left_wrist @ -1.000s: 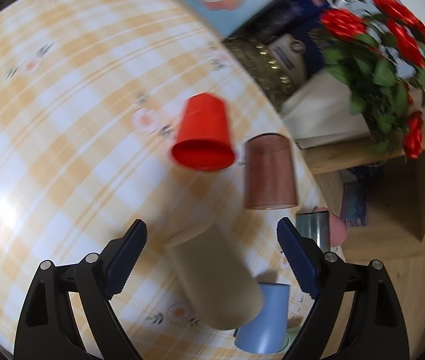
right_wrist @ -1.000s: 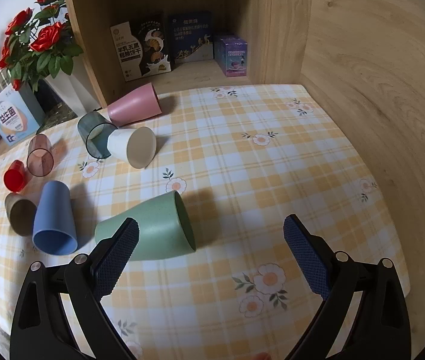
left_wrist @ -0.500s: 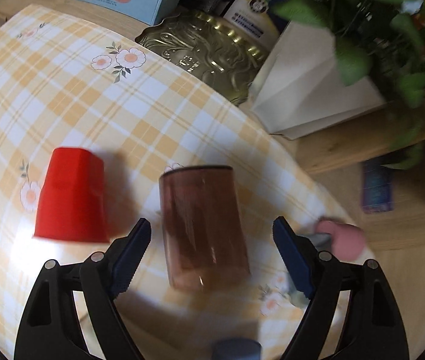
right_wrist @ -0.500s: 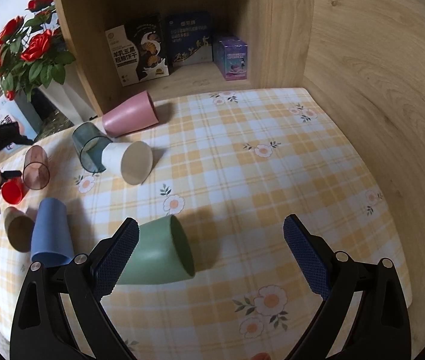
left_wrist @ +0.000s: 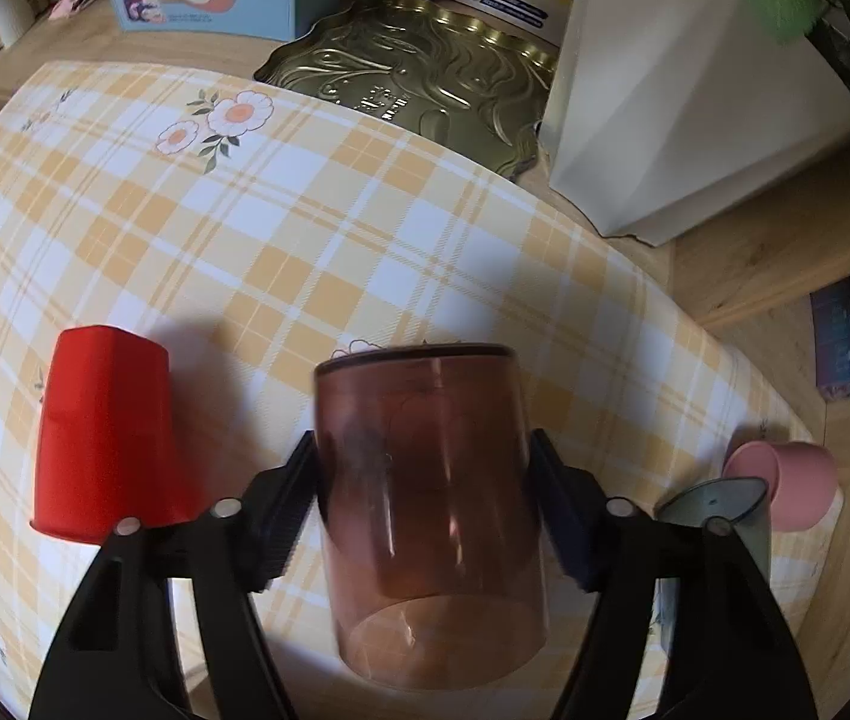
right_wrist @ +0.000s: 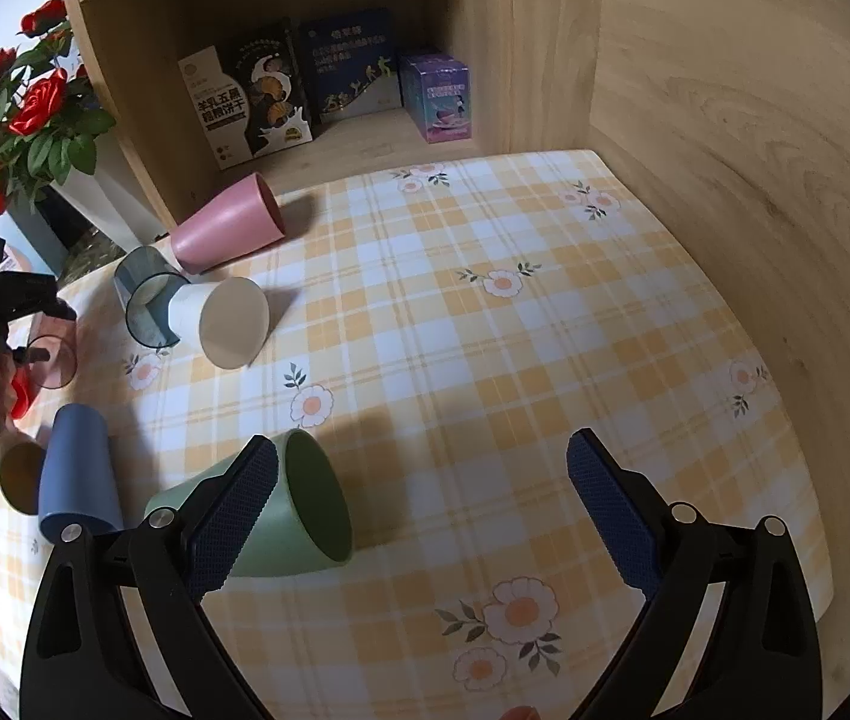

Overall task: Flip cup upside down
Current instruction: 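Lift the brown cup with the left tool toward the right tool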

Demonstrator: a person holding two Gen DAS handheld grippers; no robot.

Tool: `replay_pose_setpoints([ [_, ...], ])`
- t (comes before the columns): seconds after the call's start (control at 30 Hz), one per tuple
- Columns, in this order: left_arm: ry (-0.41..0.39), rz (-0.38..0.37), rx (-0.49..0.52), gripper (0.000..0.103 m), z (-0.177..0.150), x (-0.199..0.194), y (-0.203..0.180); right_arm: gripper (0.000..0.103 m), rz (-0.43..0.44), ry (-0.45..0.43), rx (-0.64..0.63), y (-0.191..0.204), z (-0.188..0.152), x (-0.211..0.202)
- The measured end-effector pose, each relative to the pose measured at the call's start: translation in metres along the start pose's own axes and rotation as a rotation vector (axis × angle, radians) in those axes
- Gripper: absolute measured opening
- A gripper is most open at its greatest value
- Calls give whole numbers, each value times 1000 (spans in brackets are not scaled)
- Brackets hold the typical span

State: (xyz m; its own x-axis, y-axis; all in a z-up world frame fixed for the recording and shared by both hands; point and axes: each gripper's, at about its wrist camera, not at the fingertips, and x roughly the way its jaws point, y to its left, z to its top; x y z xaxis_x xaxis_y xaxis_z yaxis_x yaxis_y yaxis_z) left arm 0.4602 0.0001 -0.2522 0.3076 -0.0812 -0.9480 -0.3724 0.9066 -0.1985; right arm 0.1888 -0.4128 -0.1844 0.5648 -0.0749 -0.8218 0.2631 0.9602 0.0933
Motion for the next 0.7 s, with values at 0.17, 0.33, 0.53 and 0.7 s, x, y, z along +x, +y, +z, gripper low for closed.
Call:
replay_pose_setpoints([
  [0.17, -24, -26, 34, 64, -9, -10, 0, 94, 11, 6, 6, -1, 0, -3],
  [0.33, -51, -79, 64, 64, -26, -41, 4, 94, 22, -1, 2, 3, -3, -13],
  [0.53, -93, -133, 106, 64, -58, -94, 5, 94, 47, -10, 14, 6, -10, -31],
  [0.7, -100, -187, 183, 64, -119, -130, 8, 94, 58, -8, 53, -5, -22, -46],
])
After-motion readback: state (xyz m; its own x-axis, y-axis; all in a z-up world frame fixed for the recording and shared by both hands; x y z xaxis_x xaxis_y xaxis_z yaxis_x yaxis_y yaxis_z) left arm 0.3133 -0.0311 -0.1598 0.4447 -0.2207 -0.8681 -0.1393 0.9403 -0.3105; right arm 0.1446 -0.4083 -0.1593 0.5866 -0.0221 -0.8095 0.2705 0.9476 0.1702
